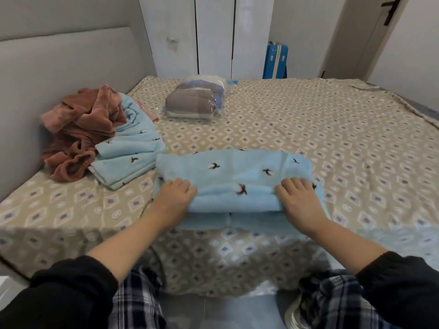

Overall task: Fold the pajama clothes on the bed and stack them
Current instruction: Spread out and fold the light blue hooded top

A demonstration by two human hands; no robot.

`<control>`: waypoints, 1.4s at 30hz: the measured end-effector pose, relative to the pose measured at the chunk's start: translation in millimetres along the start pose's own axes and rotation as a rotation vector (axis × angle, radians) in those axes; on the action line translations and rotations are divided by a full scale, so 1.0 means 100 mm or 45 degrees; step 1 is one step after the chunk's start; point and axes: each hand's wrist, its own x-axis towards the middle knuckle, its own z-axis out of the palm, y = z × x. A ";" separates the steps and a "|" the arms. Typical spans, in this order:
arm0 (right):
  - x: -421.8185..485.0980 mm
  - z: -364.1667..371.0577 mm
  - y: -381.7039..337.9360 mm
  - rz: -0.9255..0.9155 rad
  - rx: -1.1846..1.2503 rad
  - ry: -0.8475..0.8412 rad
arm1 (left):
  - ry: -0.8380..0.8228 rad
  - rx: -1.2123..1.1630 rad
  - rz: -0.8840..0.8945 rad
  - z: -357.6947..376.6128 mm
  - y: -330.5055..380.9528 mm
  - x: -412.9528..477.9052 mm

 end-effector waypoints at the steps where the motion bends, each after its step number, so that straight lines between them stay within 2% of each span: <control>1: -0.10 0.03 -0.07 -0.043 0.015 -0.107 | -0.127 -0.022 0.054 0.05 0.07 -0.08; 3: -0.26 0.05 -0.18 -0.094 0.122 -0.461 | -0.429 -0.107 0.055 0.10 0.12 -0.17; 4: -0.28 0.05 -0.18 -0.060 0.195 -0.626 | -0.524 -0.207 -0.044 0.09 0.11 -0.15; 5: -0.26 0.03 -0.15 0.006 0.291 -0.714 | -0.512 -0.346 -0.166 0.07 0.09 -0.10; 7: -0.11 -0.02 -0.08 0.203 0.556 -0.692 | -0.287 -0.603 -0.385 0.01 0.06 0.09; 9: 0.12 -0.03 -0.02 0.431 0.680 -0.474 | 0.020 -0.666 -0.467 0.01 0.07 0.38; 10: 0.25 -0.02 -0.03 0.499 0.673 -0.317 | 0.069 -0.655 -0.478 0.05 0.11 0.55; 11: 0.38 0.01 -0.07 0.530 0.636 -0.201 | 0.002 -0.622 -0.491 0.10 0.15 0.70; 12: 0.49 0.05 -0.14 0.531 0.601 -0.180 | -0.148 -0.585 -0.497 0.18 0.21 0.83; 14: 0.60 0.26 -0.22 0.409 0.553 -0.427 | -0.470 -0.521 -0.509 0.45 0.33 0.91; 16: 0.52 0.55 -0.15 0.364 0.489 -0.729 | -0.537 -0.513 -0.556 0.73 0.38 0.83; 17: 0.45 0.66 -0.03 0.480 0.472 -0.818 | -0.505 -0.528 -0.583 0.82 0.38 0.78; 20: 0.25 0.88 0.45 1.026 0.421 -0.885 | -0.422 -0.497 -0.605 0.94 0.39 0.77; 22: 0.29 0.96 0.68 1.206 0.459 -0.984 | -0.383 -0.467 -0.603 0.98 0.41 0.78; 23: 0.37 1.00 0.76 1.262 0.517 -0.985 | -0.364 -0.455 -0.604 0.99 0.43 0.78; 25: 0.59 1.03 0.86 1.412 0.638 -0.767 | -0.338 -0.440 -0.606 1.01 0.44 0.76; 27: 0.72 1.06 0.94 1.427 0.571 -0.487 | -0.335 -0.447 -0.604 1.02 0.43 0.76; 28: 0.75 1.08 0.99 1.400 0.514 -0.451 | -0.341 -0.446 -0.604 1.02 0.43 0.76; 32: 0.73 1.31 1.11 1.463 0.585 -0.729 | -0.348 -0.412 -0.600 1.02 0.43 0.75; 35: 0.74 1.47 1.22 1.418 0.746 -0.651 | -0.298 -0.449 -0.598 1.01 0.44 0.73; 39: 0.67 1.55 1.44 1.405 0.495 -0.597 | -0.249 -0.501 -0.606 1.04 0.44 0.72; 42: 0.56 1.66 1.47 1.459 0.386 -0.664 | -0.224 -0.534 -0.603 1.05 0.43 0.72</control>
